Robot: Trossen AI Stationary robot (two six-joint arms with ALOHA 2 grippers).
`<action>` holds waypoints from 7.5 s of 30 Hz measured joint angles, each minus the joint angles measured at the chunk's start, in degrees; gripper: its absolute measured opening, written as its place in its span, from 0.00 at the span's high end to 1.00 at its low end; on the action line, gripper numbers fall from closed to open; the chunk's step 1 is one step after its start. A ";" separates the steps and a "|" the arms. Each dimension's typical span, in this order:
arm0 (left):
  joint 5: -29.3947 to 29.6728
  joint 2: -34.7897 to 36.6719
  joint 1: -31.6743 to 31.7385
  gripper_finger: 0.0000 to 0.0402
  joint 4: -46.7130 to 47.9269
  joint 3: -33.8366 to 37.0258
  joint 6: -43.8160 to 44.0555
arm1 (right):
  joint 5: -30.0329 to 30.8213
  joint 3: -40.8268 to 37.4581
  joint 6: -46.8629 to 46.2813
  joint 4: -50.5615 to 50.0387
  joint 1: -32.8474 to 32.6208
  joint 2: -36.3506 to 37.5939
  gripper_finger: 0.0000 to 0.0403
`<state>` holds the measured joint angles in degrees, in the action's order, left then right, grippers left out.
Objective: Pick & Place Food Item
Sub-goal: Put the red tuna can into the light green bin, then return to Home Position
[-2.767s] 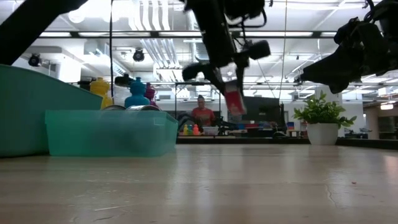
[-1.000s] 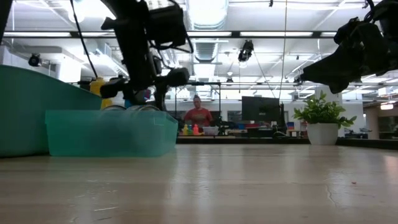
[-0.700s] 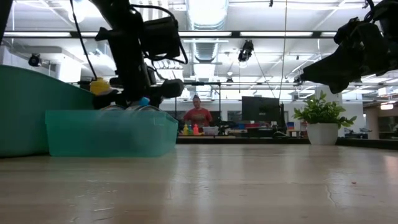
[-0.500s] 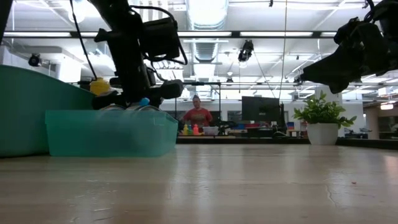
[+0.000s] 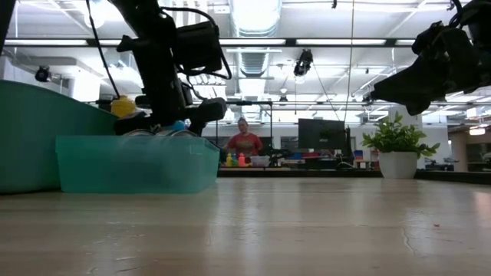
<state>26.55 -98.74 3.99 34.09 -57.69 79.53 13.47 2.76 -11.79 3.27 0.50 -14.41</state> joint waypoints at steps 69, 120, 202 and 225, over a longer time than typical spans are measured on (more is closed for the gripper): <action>13.91 33.22 -13.81 1.00 -16.61 2.83 -60.05 | -0.02 0.00 0.01 0.00 -0.01 0.01 0.64; -26.58 98.79 -16.11 1.00 -34.91 56.59 -95.58 | 0.05 0.00 -0.01 0.00 0.01 -0.01 0.64; -23.15 97.46 -16.06 1.00 -28.50 54.97 -101.98 | 0.02 0.00 0.01 0.00 0.01 0.02 0.64; -23.15 97.46 -16.06 1.00 -28.50 54.99 -101.96 | 0.02 0.02 0.01 0.00 0.00 0.01 0.64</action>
<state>3.40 -1.28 -12.08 5.58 -2.70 -22.43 13.50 2.78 -11.78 3.27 0.49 -14.40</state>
